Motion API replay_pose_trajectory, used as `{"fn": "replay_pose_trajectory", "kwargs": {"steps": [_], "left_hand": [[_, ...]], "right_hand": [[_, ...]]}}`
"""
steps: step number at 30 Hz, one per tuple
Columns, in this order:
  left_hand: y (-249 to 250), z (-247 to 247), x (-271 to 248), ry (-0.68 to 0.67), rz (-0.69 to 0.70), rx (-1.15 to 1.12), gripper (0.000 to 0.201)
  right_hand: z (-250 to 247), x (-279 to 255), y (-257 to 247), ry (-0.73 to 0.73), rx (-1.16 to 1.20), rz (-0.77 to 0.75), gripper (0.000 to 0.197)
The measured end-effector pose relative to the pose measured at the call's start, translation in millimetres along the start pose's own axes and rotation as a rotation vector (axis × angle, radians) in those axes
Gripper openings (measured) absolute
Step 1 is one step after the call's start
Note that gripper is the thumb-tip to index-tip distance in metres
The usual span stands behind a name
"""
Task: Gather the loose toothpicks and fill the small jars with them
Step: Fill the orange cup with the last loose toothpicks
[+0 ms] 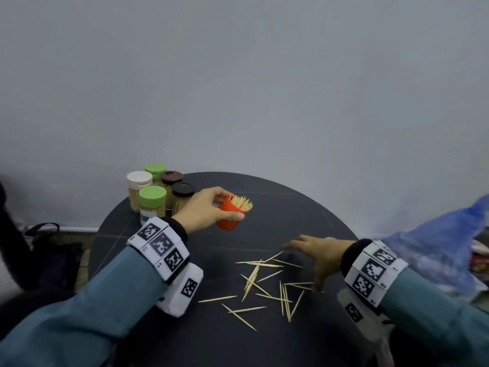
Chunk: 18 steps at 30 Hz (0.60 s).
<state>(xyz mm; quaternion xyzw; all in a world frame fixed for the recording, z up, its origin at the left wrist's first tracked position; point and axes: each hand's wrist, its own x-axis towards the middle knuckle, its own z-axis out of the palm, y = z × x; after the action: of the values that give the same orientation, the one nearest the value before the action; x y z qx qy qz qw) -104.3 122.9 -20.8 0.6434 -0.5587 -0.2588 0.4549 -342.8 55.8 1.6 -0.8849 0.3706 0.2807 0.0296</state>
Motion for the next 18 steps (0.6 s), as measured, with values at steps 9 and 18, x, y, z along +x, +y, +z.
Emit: {"fn": "replay_pose_trajectory", "kwargs": {"steps": [9, 18], "left_hand": [[-0.3, -0.2, -1.1, -0.022, -0.039, -0.025, 0.056], [2.1, -1.7, -3.8, -0.026, -0.051, -0.010, 0.056]], "right_hand": [[11.6, 11.0, -1.6, 0.119, -0.019, -0.125, 0.077], [24.3, 19.2, 1.2, 0.301, 0.102, -0.103, 0.036]]}}
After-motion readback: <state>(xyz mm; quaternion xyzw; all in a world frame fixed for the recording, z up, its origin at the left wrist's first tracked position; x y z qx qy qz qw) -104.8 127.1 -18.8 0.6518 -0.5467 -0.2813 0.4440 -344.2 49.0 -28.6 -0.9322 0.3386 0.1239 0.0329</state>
